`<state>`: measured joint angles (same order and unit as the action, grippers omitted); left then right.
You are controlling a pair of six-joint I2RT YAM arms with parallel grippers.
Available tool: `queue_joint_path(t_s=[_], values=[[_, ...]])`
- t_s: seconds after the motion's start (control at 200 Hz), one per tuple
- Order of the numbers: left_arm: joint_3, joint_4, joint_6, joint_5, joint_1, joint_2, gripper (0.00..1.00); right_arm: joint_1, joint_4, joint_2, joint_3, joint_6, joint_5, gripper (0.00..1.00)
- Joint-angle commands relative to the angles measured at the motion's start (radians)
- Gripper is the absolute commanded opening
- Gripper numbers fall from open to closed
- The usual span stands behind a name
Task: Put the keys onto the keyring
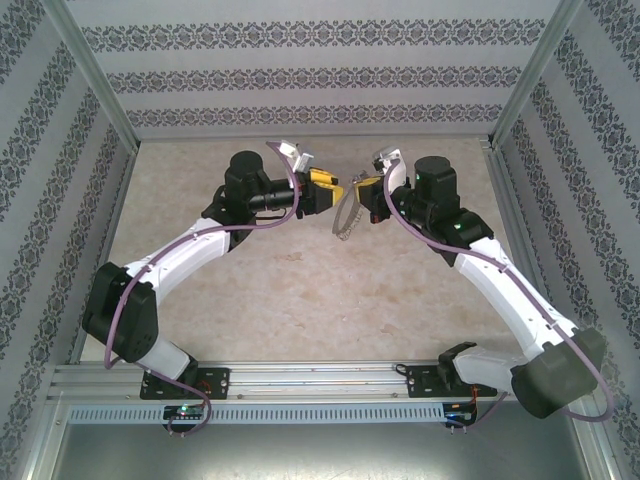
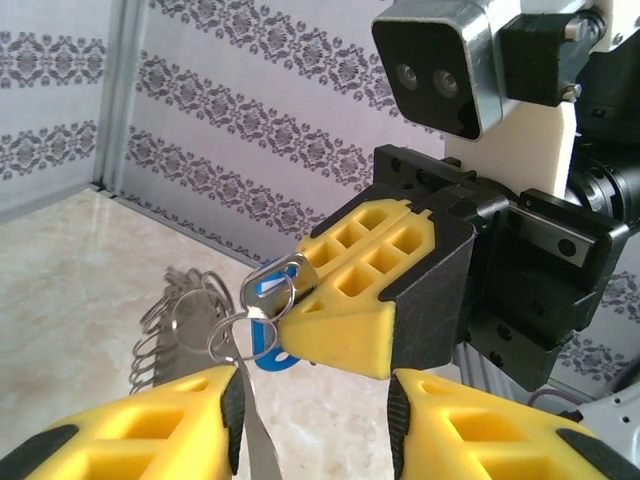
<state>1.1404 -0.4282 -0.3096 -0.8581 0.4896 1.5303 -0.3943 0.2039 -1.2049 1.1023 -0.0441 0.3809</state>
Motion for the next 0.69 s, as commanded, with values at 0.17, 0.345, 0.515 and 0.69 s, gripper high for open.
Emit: queue_joint_path(t_s=[0.17, 0.345, 0.515, 0.69], values=[[-0.075, -0.044, 0.027, 0.166, -0.030, -0.098, 0.50, 0.021, -0.030, -0.035, 0.014, 0.031, -0.029, 0.00], [-0.127, -0.051, 0.028, 0.241, -0.060, -0.140, 0.52, 0.031, -0.039, -0.061, 0.010, 0.034, -0.037, 0.00], [-0.168, -0.053, 0.025, 0.294, -0.087, -0.168, 0.58, 0.036, -0.046, -0.099, 0.019, 0.034, -0.040, 0.00], [-0.201, -0.075, 0.003, 0.315, -0.114, -0.175, 0.80, 0.038, -0.054, -0.144, 0.038, 0.034, -0.043, 0.00]])
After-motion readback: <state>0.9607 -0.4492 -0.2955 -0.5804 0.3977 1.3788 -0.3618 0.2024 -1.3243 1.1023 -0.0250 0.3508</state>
